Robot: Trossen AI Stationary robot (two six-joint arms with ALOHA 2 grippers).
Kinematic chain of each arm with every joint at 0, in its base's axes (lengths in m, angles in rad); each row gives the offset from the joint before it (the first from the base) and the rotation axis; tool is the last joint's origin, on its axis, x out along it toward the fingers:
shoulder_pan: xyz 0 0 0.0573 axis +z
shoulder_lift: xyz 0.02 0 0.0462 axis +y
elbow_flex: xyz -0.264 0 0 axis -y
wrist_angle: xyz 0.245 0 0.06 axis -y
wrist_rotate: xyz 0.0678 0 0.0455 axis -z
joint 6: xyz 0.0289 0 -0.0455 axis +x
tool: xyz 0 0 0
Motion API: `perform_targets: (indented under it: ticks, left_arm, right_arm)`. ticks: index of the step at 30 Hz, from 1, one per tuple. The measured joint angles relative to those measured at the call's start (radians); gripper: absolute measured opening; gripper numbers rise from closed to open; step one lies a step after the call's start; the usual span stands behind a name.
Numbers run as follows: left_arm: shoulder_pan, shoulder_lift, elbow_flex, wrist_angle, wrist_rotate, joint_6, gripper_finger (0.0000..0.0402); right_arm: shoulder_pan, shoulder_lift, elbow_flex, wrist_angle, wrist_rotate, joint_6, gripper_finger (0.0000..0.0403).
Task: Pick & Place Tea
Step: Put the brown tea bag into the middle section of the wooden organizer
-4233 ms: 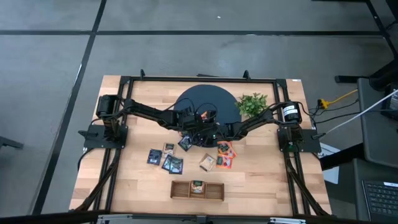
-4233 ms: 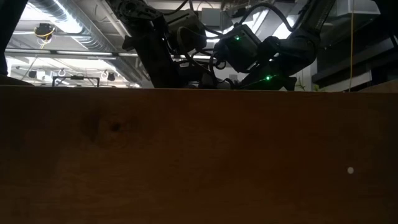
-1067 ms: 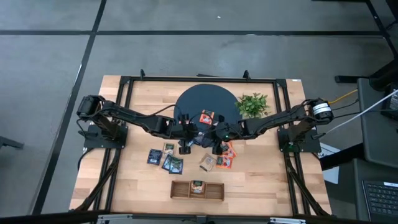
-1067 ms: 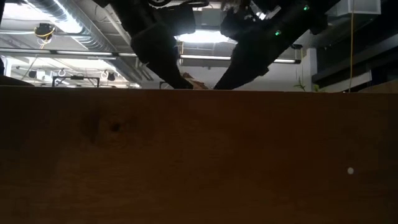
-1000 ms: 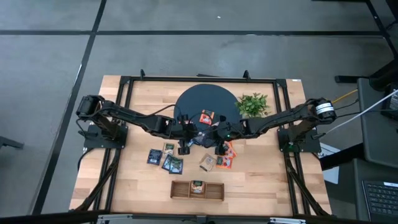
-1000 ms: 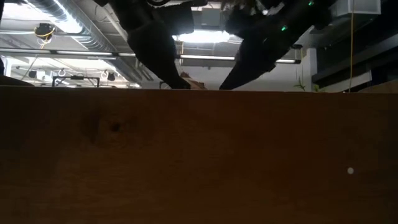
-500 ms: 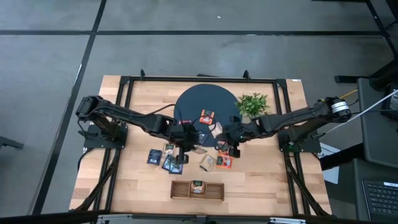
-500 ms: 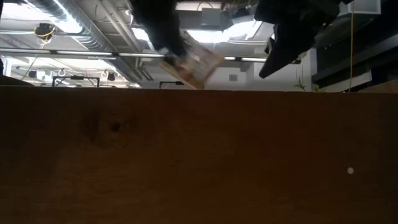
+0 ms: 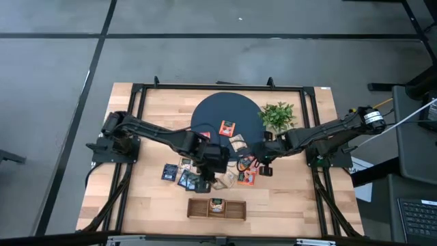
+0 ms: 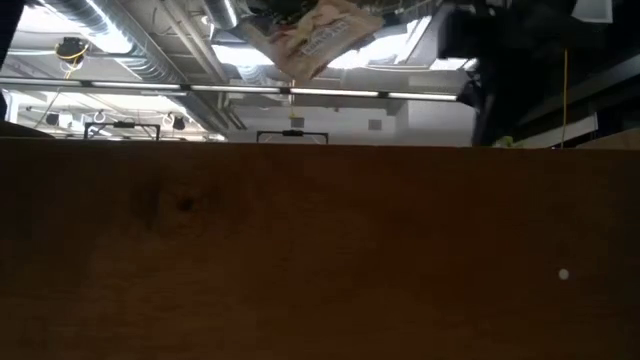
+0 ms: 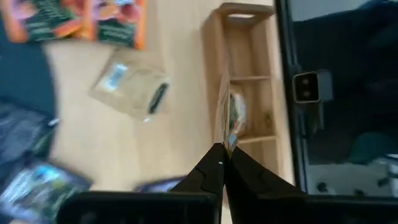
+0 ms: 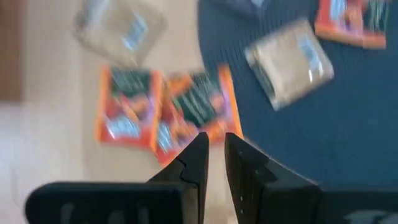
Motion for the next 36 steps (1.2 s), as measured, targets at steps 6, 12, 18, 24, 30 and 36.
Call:
perform_targets:
  ticks: [6, 12, 18, 24, 30, 36]
  left_arm:
    - [-0.033, 0.106, 0.08, -0.032, 0.117, -0.018, 0.0003]
    - [-0.059, 0.204, 0.155, -0.036, 0.164, -0.019, 0.0003]
    - [-0.063, 0.244, 0.169, -0.046, 0.161, -0.033, 0.0003]
    - [-0.062, 0.25, 0.169, -0.048, 0.158, -0.021, 0.0003]
    - [-0.051, 0.254, 0.169, -0.072, 0.157, -0.008, 0.0003]
    - [-0.047, 0.285, 0.17, -0.099, 0.154, 0.024, 0.0003]
  right_arm:
    - [0.0, 0.0, 0.0, -0.131, 0.039, 0.048, 0.0056]
    - [0.0, 0.0, 0.0, -0.141, 0.064, 0.045, 0.0056]
    - [-0.001, 0.0, 0.0, -0.129, 0.065, 0.047, 0.0056]
    - [-0.001, 0.0, 0.0, -0.126, 0.065, 0.065, 0.0056]
    - [0.004, 0.0, 0.0, -0.126, 0.066, 0.098, 0.0056]
    - [0.018, 0.001, 0.0, -0.124, 0.067, 0.099, 0.0056]
